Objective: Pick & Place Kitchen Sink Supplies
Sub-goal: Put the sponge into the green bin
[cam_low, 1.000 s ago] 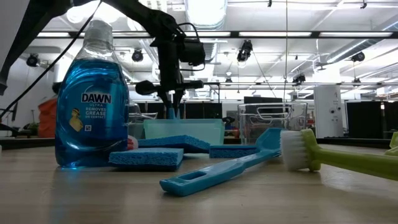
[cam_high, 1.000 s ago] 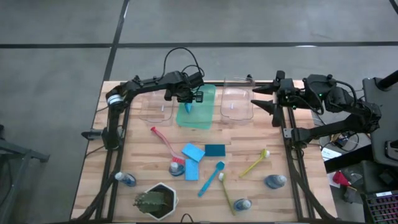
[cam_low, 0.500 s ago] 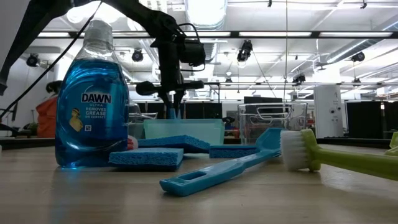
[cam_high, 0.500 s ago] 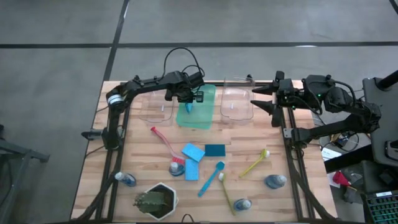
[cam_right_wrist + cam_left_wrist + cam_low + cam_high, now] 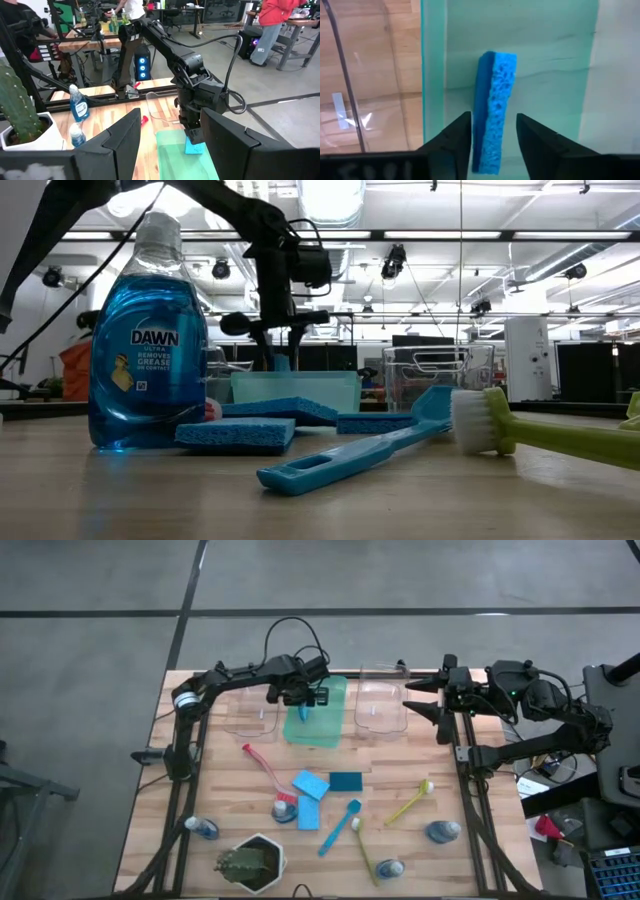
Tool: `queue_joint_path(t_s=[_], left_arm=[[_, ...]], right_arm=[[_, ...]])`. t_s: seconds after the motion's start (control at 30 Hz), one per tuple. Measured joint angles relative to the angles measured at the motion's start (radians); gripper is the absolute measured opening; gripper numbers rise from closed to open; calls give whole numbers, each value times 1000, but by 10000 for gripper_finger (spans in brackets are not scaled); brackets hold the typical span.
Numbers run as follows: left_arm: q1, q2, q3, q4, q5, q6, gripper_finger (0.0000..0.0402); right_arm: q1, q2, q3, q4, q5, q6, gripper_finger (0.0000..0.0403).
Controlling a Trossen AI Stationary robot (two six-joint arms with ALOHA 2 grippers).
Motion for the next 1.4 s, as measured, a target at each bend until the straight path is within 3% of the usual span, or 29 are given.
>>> queue_joint_path(t_s=[0.23,0.63,1.17,1.4], left_arm=[[0,0,13,3,3,1,181],[0,-3,27,-9,5,10,184],[-20,-6,233,-145,-41,85,188],[-52,-23,337,-174,-50,129,188]], right_arm=[[0,0,0,0,1,0,203],[0,0,0,0,1,0,203],[0,6,-1,-19,0,30,203],[0,26,-13,-107,-2,154,203]])
